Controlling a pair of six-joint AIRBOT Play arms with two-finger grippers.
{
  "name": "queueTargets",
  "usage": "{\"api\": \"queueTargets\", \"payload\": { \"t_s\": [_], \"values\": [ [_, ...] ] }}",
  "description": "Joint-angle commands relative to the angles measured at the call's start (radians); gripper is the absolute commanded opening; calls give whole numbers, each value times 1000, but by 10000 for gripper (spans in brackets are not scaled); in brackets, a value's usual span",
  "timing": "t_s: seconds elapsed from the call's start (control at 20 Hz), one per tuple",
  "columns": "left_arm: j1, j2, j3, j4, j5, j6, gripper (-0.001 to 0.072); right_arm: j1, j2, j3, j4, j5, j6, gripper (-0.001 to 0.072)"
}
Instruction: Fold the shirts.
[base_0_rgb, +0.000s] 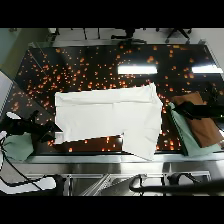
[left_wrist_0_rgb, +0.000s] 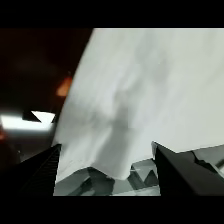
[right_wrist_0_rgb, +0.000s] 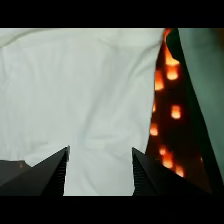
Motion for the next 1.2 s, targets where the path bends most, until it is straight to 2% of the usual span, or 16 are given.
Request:
{"api": "queueTargets", "payload": {
  "t_s": [0.0,0.05,0.1,0.15,0.2,0.45,0.5,0.55,0.6,0.65,0.75,0.9,1.15],
  "values": [
    [-30,9,-82,-71,160,62,515,-6,10,-64,-14,1,23,461],
    [-38,9,-65,-86,164,82,289,-6,7,-72,-42,1,39,461],
    [-46,9,-35,-84,159,87,138,-6,3,-78,-77,1,60,462],
    [-48,9,-6,-80,144,87,67,-5,-4,-80,-119,2,80,462],
    [-48,9,24,-80,123,89,14,-6,-6,-84,-145,5,87,462],
    [-6,9,109,-77,-10,105,19,-5,-6,-128,-152,3,86,462],
    [13,9,121,-76,-43,106,46,-5,-6,-134,-152,1,86,461],
    [34,9,132,-76,-73,107,340,-5,-6,-137,-152,0,86,462],
    [57,9,142,-77,-97,107,574,-5,-6,-137,-152,0,86,462],
    [82,9,151,-76,-114,107,602,-5,-6,-137,-152,0,86,462],
    [135,9,156,-76,-116,114,602,-5,-6,-137,-152,0,86,462],
    [191,6,121,-77,-44,115,602,-5,-6,-149,-152,-7,87,462],
    [174,-100,58,-103,21,154,602,-5,-6,-175,-151,-11,86,462]
  ]
}}
